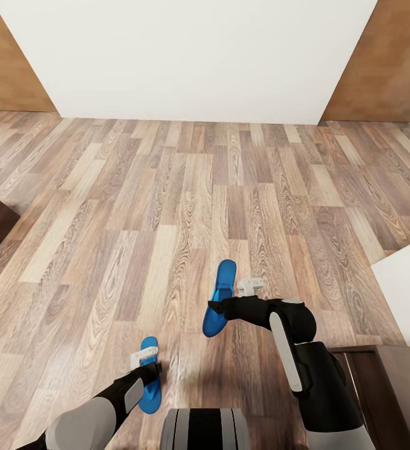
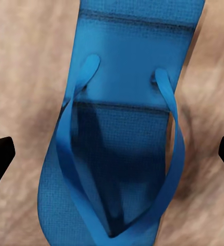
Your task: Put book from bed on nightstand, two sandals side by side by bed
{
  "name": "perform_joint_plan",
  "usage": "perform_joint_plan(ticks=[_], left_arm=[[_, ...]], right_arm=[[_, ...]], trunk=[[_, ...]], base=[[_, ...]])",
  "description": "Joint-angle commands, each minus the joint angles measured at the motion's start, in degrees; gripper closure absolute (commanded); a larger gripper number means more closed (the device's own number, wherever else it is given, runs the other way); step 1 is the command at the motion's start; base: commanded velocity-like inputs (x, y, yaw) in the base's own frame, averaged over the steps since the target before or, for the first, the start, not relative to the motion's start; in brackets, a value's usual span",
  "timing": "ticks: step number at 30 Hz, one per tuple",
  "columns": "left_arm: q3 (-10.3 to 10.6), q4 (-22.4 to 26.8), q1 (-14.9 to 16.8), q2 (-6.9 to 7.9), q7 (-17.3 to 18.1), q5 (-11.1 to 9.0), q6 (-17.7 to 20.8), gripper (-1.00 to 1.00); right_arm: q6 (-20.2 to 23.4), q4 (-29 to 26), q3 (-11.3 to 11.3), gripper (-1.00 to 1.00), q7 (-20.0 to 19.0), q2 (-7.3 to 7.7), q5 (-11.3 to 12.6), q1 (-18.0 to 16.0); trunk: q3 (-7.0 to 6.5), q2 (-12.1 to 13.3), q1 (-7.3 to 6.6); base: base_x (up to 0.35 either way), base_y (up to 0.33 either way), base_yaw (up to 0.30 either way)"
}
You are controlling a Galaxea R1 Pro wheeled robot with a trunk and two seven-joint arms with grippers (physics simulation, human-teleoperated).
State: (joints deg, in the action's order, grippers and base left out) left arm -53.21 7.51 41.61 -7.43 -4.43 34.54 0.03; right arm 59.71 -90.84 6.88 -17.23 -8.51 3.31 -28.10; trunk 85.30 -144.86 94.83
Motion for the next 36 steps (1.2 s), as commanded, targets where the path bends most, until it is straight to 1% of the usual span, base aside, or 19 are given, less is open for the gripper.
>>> perform_joint_plan(ticks=[1, 6, 20, 24, 36], left_arm=[[-0.4, 0.0, 0.2, -0.02, -0.1, 0.5, 0.0, -1.0], [-0.3, 0.0, 1.1, 0.02, -0.1, 0.5, 0.0, -1.0], [-0.3, 0.0, 1.7, 0.17, -0.1, 0.5, 0.0, -1.0], [-0.3, 0.0, 1.7, 0.21, -0.1, 0.5, -0.1, -1.0], [-0.3, 0.0, 1.7, 0.23, -0.1, 0.5, -0.1, -1.0]], right_arm=[[0.3, 0.0, 0.0, 1.0, 0.2, -0.01, 0.4, 0.0], [0.3, 0.0, 0.0, 1.0, 0.2, -0.01, 0.4, 0.0], [0.3, 0.0, 0.0, 1.0, 0.2, -0.01, 0.4, 0.0], [0.3, 0.0, 0.0, 1.0, 0.2, -0.01, 0.4, 0.0], [0.3, 0.0, 0.1, 1.0, 0.2, -0.08, 0.4, 0.0]], trunk=[[0.03, 0.0, -0.01], [0.03, 0.0, -0.01], [0.03, 0.0, -0.01], [0.92, -0.1, 0.09], [0.92, -0.1, 0.09]], base=[[0.0, 0.0, 0.0], [0.0, 0.0, 0.0], [0.0, 0.0, 0.0], [0.0, 0.0, 0.0], [0.0, 0.0, 0.0]])
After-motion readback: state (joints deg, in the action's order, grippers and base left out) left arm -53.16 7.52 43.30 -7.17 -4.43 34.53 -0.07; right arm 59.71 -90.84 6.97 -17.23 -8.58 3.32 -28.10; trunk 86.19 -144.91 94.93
